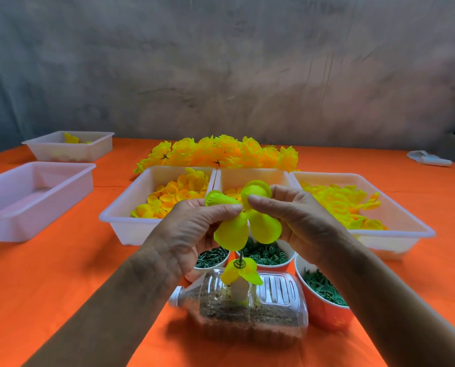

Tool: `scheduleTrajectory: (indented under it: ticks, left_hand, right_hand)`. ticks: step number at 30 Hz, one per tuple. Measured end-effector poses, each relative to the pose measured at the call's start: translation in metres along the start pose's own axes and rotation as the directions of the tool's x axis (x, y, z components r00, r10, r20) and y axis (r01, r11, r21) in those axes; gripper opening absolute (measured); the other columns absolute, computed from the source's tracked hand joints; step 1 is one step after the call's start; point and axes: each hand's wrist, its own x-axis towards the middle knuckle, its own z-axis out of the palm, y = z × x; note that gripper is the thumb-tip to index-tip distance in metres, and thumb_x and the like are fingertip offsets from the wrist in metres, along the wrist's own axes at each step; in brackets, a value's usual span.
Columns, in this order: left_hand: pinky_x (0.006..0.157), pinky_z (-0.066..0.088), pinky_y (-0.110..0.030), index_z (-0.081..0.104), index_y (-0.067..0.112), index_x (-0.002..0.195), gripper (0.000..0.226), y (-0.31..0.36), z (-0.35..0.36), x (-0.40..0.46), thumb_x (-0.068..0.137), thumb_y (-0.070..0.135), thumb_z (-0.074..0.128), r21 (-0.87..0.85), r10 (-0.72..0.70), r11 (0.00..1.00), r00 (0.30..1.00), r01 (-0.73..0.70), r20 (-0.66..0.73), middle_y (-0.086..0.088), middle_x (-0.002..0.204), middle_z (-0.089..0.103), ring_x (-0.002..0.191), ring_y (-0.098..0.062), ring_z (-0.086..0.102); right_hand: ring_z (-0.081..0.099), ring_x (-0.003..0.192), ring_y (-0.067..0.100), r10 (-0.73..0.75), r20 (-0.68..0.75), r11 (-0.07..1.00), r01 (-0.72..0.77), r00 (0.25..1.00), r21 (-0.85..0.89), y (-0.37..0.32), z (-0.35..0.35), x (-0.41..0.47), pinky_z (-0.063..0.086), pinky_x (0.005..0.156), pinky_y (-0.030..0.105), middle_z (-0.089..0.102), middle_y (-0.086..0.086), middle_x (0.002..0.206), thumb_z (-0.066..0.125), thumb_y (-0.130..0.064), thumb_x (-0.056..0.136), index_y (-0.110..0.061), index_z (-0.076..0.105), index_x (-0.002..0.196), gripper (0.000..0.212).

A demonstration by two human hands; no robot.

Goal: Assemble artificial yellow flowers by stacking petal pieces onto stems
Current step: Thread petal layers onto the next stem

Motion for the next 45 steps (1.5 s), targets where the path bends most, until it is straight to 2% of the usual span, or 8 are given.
scheduleTrajectory:
  ticks: [3, 6, 11, 15, 20, 33, 42, 45]
  left_hand:
    - [0.046, 0.052, -0.024, 0.072, 0.012, 0.059, 0.014, 0.0, -0.001, 0.001, 0.048, 0.02, 0.074, 0.006, 0.01, 1.0, 1.0, -0.01, -0.006, -0.006, 0.064, 0.07, 0.053, -0.015, 0.067]
    - [0.046, 0.052, -0.024, 0.072, 0.013, 0.055, 0.008, -0.002, -0.001, 0.001, 0.05, 0.018, 0.073, 0.001, 0.002, 1.0, 1.0, -0.002, 0.004, -0.005, 0.062, 0.069, 0.051, -0.014, 0.065]
    - [0.05, 0.053, -0.024, 0.066, 0.009, 0.074, 0.032, -0.003, -0.002, 0.0, 0.045, 0.019, 0.074, 0.028, -0.069, 0.997, 0.997, 0.068, 0.031, -0.007, 0.063, 0.069, 0.053, -0.016, 0.066]
    - [0.046, 0.052, -0.022, 0.064, 0.009, 0.078, 0.033, -0.006, -0.003, 0.003, 0.048, 0.019, 0.073, 0.028, -0.095, 0.995, 0.995, 0.095, 0.017, -0.006, 0.062, 0.069, 0.052, -0.014, 0.065]
    - [0.044, 0.052, -0.022, 0.063, 0.007, 0.076, 0.033, -0.01, -0.003, 0.007, 0.045, 0.017, 0.072, 0.017, -0.128, 0.992, 0.992, 0.128, 0.001, -0.006, 0.058, 0.067, 0.048, -0.015, 0.064]
    - [0.066, 0.047, -0.033, 0.064, 0.009, 0.076, 0.038, -0.016, -0.005, 0.007, 0.041, 0.02, 0.074, 0.014, -0.173, 0.985, 0.985, 0.173, 0.017, -0.009, 0.068, 0.064, 0.059, -0.021, 0.06]
    - [0.046, 0.052, -0.024, 0.065, 0.009, 0.075, 0.019, -0.019, -0.005, 0.005, 0.057, 0.014, 0.071, 0.036, -0.174, 0.984, 0.985, 0.173, 0.023, -0.006, 0.063, 0.066, 0.051, -0.016, 0.064]
    - [0.043, 0.05, -0.023, 0.065, 0.009, 0.074, 0.011, -0.021, -0.005, 0.006, 0.065, 0.011, 0.07, 0.029, -0.183, 0.983, 0.983, 0.183, 0.012, -0.006, 0.061, 0.066, 0.049, -0.016, 0.064]
  right_hand:
    - [0.067, 0.067, 0.02, 0.047, 0.016, 0.998, -0.046, 0.999, -0.04, -0.002, 0.0, -0.002, 0.053, 0.065, 0.033, 0.072, 0.011, 0.083, 0.077, -0.019, 0.051, -0.008, 0.067, 0.094, 0.045]
    - [0.068, 0.063, 0.019, 0.083, 0.022, 0.996, -0.083, 0.996, -0.018, -0.003, 0.002, -0.002, 0.056, 0.056, 0.027, 0.072, 0.011, 0.081, 0.075, -0.012, 0.053, -0.007, 0.068, 0.095, 0.043]
    - [0.066, 0.064, 0.022, 0.143, 0.013, 0.99, -0.143, 0.99, -0.001, -0.001, 0.004, 0.0, 0.054, 0.055, 0.026, 0.069, 0.016, 0.088, 0.072, -0.008, 0.054, 0.002, 0.066, 0.104, 0.052]
    - [0.065, 0.07, 0.024, 0.18, 0.015, 0.983, -0.18, 0.984, 0.024, 0.0, 0.003, -0.001, 0.055, 0.062, 0.031, 0.067, 0.017, 0.09, 0.07, -0.009, 0.054, 0.004, 0.063, 0.109, 0.057]
    - [0.064, 0.074, 0.027, 0.224, 0.009, 0.973, -0.224, 0.975, 0.048, 0.003, 0.003, 0.0, 0.054, 0.067, 0.034, 0.067, 0.018, 0.093, 0.066, 0.002, 0.073, 0.006, 0.059, 0.114, 0.042]
    - [0.064, 0.07, 0.027, 0.294, -0.043, 0.954, -0.29, 0.955, 0.08, 0.007, 0.006, 0.005, 0.055, 0.059, 0.032, 0.066, 0.021, 0.097, 0.067, 0.004, 0.074, 0.005, 0.043, 0.131, 0.062]
    - [0.065, 0.089, 0.038, 0.289, -0.045, 0.957, -0.288, 0.956, 0.033, 0.008, 0.006, 0.001, 0.051, 0.083, 0.048, 0.066, 0.026, 0.109, 0.07, 0.003, 0.067, 0.002, 0.038, 0.137, 0.077]
    - [0.065, 0.086, 0.035, 0.295, -0.037, 0.955, -0.294, 0.955, 0.03, 0.008, 0.006, 0.002, 0.053, 0.077, 0.043, 0.067, 0.026, 0.108, 0.071, 0.002, 0.062, 0.004, 0.042, 0.133, 0.077]
